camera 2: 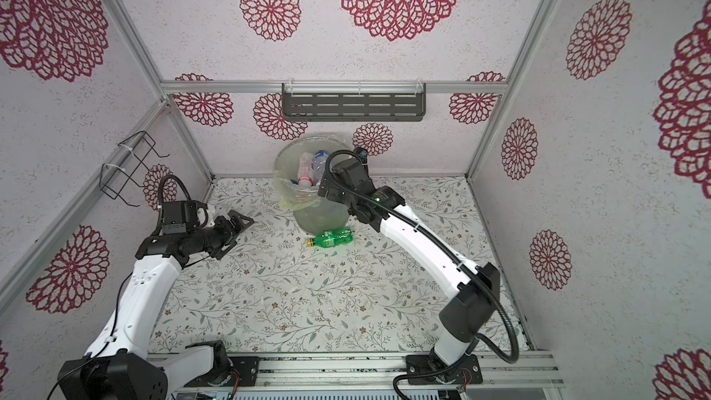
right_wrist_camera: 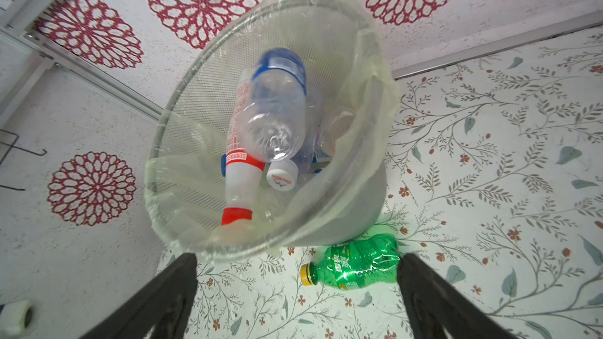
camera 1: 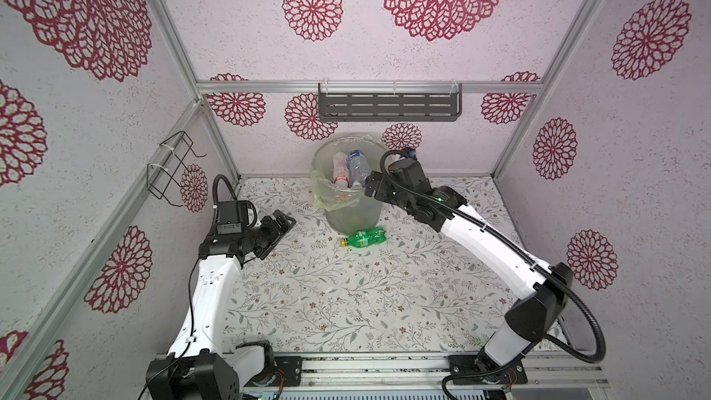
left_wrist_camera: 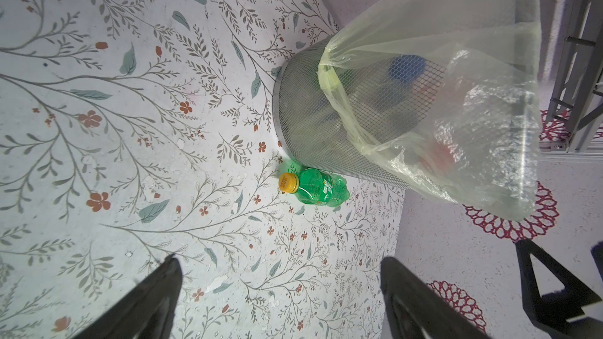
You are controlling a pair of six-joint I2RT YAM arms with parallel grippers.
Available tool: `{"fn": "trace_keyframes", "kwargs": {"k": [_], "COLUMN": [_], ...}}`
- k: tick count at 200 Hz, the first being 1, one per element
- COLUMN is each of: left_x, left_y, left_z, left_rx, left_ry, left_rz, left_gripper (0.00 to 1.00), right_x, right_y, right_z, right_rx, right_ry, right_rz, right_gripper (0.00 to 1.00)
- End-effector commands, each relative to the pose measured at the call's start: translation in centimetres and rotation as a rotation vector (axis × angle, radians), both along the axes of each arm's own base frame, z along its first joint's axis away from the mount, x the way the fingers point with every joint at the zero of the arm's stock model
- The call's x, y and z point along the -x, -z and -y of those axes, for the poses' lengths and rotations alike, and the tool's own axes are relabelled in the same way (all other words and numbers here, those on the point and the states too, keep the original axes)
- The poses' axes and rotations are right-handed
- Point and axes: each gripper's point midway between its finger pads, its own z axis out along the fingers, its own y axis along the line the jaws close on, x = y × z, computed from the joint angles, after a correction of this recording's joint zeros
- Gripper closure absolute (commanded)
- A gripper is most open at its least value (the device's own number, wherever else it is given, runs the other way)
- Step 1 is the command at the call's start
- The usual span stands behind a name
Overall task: Throw the plastic bottles in the bin
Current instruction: Throw the plastic bottle into the trash bin.
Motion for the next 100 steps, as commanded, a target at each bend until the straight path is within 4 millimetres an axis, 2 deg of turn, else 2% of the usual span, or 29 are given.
{"fn": "trace_keyframes", "kwargs": {"k": [1,51,100], "left_x": [0.1,0.6,1.2], "left_y": [-0.5,-0.5,-0.1], "left_z": [0.1,0.9,3.6], "left_rx": [-0.002,0.009,-0.013], "left_ry": [0.011,0.014,0.049], "left_rz": [0.019,0.027,0.014], "left_gripper": [0.03,0.03,0.03], "right_x": [1.2,4.7,7.5], "right_y": [-4.1,-0.3,3.6], "right_z": [2.2,5.5,8.3], "right_rx": [-0.08,-0.071,-0.069], "right_ry": [0.033,0.042,0.071], "right_rz": [0.138,0.123,0.077], "right_gripper": [0.01,0.01,0.01]}}
